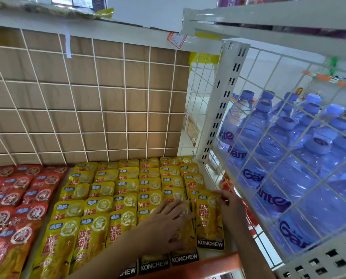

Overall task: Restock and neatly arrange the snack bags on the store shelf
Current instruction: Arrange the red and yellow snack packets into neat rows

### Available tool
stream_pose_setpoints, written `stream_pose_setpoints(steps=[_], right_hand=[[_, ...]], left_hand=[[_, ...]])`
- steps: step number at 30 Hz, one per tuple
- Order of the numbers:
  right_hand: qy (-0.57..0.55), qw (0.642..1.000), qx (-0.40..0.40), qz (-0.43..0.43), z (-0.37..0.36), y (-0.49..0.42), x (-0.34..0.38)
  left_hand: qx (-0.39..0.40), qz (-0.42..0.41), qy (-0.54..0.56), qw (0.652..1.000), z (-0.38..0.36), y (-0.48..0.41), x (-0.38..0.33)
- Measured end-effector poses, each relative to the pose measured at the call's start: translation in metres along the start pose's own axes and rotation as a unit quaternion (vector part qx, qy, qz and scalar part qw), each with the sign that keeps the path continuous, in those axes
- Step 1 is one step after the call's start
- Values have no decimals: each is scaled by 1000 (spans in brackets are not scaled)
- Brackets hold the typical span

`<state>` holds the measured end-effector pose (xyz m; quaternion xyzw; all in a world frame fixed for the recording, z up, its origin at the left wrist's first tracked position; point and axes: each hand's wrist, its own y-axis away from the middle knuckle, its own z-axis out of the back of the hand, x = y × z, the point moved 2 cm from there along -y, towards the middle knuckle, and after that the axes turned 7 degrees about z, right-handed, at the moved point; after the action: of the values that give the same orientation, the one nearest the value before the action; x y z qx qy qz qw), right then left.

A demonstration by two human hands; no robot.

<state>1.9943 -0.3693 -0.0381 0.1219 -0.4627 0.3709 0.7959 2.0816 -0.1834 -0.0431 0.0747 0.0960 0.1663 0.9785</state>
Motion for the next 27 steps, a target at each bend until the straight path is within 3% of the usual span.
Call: stream_pose_setpoints(steps=[8,16,27], right_hand=[[-7,1000,13,-7,-4,-2,-2],[94,994,46,9,-11,-1,-2],[103,993,48,6,-18,-1,-7]], left_hand=[[-119,72,171,976,47,-32,29],[-121,157,203,959,69,-100,67],[-63,74,209,973,69,-142,64]])
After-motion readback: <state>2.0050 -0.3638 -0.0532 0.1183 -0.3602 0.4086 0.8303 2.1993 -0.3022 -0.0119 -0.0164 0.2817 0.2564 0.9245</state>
